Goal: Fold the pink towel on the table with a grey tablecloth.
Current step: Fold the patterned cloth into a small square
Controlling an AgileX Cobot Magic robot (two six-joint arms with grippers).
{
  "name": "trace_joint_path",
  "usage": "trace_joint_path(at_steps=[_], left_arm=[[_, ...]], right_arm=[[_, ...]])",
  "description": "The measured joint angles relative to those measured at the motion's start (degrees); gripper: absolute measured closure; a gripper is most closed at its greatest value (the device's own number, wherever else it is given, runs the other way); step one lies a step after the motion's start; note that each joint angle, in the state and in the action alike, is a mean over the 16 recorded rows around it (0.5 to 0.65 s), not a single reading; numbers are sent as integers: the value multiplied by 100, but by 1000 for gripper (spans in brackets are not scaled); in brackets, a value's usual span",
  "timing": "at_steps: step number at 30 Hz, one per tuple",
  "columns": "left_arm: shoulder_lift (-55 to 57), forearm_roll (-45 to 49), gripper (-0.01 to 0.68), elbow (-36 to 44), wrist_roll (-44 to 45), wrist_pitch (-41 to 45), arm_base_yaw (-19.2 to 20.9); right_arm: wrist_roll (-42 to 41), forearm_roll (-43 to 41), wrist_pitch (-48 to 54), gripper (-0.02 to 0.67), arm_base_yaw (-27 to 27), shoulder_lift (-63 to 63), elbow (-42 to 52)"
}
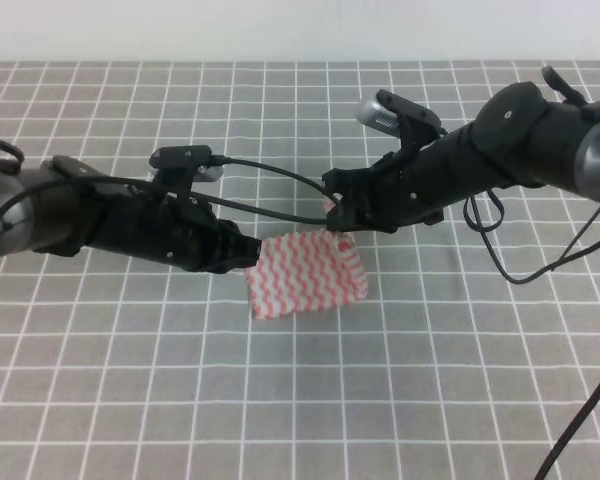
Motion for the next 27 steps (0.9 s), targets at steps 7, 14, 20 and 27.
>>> trace_joint_path(at_steps=[7,14,20,27], left_arm=[[21,-38,676,-1,-26,158,11],[109,-199,676,-2,52,256,26],[287,-504,676,-2,324,162,34],[479,-784,677,-1,573,168,38]], right_arm=[[-14,5,-11,660,6,0,0],[-15,6,3,660,7,0,0],[-15,7,24,660,7,0,0],[-15,63,70,661,19,0,0]])
